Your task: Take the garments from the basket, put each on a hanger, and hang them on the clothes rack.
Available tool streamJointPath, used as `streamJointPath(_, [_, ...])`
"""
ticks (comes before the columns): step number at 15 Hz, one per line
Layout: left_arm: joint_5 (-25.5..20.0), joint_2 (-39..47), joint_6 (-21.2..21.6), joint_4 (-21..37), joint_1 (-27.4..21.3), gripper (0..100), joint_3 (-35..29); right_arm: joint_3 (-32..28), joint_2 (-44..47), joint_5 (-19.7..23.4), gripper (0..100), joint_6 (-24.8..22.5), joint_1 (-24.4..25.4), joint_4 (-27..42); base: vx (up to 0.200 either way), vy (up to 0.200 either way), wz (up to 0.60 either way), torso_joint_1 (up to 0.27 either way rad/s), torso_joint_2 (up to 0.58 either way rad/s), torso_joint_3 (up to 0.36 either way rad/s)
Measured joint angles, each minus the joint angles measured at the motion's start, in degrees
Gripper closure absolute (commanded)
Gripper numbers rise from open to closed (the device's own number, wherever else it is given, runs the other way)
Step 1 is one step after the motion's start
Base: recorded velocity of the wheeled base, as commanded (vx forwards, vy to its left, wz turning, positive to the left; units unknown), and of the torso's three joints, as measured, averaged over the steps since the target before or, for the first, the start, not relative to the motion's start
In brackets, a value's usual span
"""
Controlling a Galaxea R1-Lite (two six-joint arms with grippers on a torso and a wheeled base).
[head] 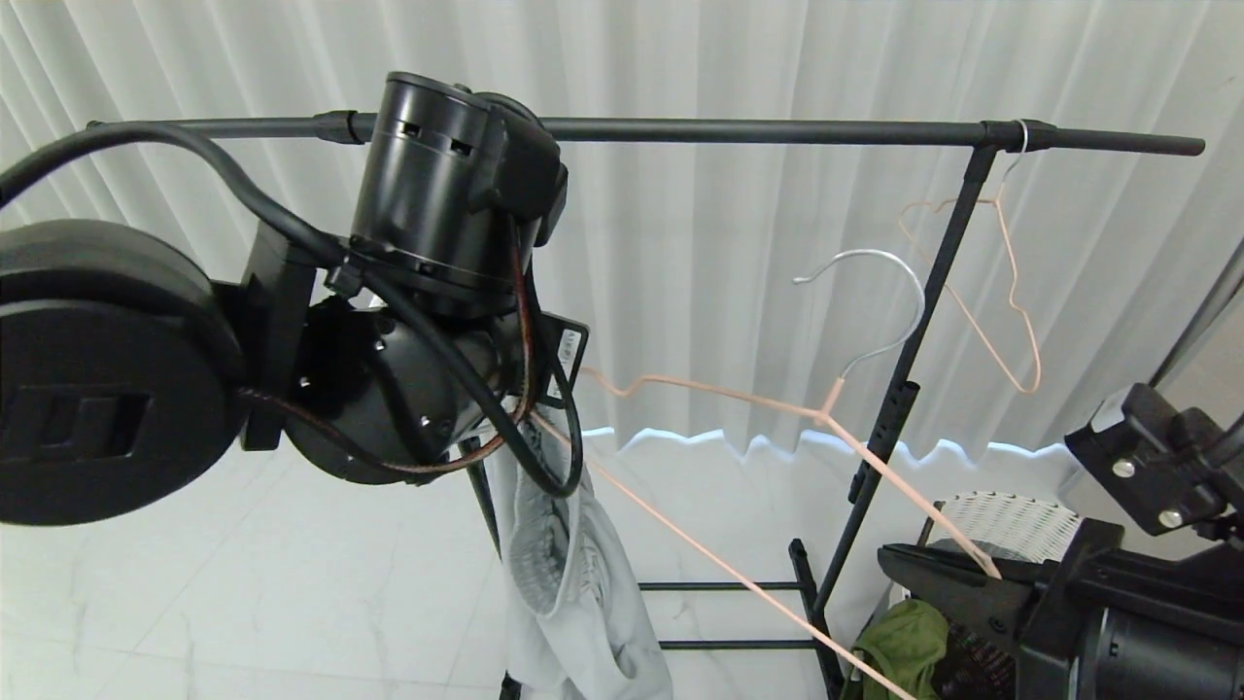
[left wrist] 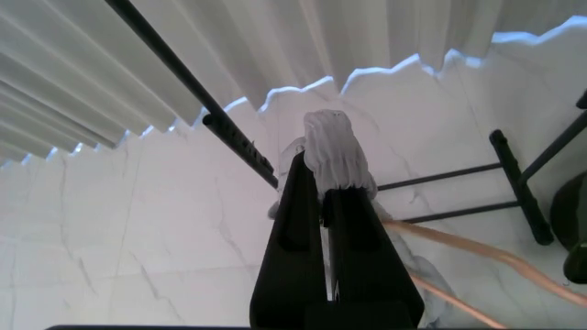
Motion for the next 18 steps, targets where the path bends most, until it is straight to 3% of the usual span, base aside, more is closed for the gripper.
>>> streamJointPath(6, [0.00,1.93,-0.54,0.09,0.82,100,-0.66,0.16,1.79,-0.02,100,4.41,6.79,-0.16,0.000,0.000,0.00,0.000,0.00,0.000])
streamJointPath(10, [-0.06,2.04,-1.54,0.05,0.85,100,-0.93,0.24,5.60,-1.80,100,6.70,7.07,-5.34,0.000,0.000,0.00,0.000,0.00,0.000])
streamJointPath(14, [0.00,1.38,-3.16,0.71,1.29,100,-0.21,0.05,10.91,-8.62,100,9.80,6.05,-9.94,0.000,0.000,0.00,0.000,0.00,0.000])
streamJointPath(18, [-0.09,0.52,-5.78,0.82,1.13,100,-0.27,-0.13,12.24,-8.92,100,9.56,5.90,-11.63,0.000,0.000,0.00,0.000,0.00,0.000])
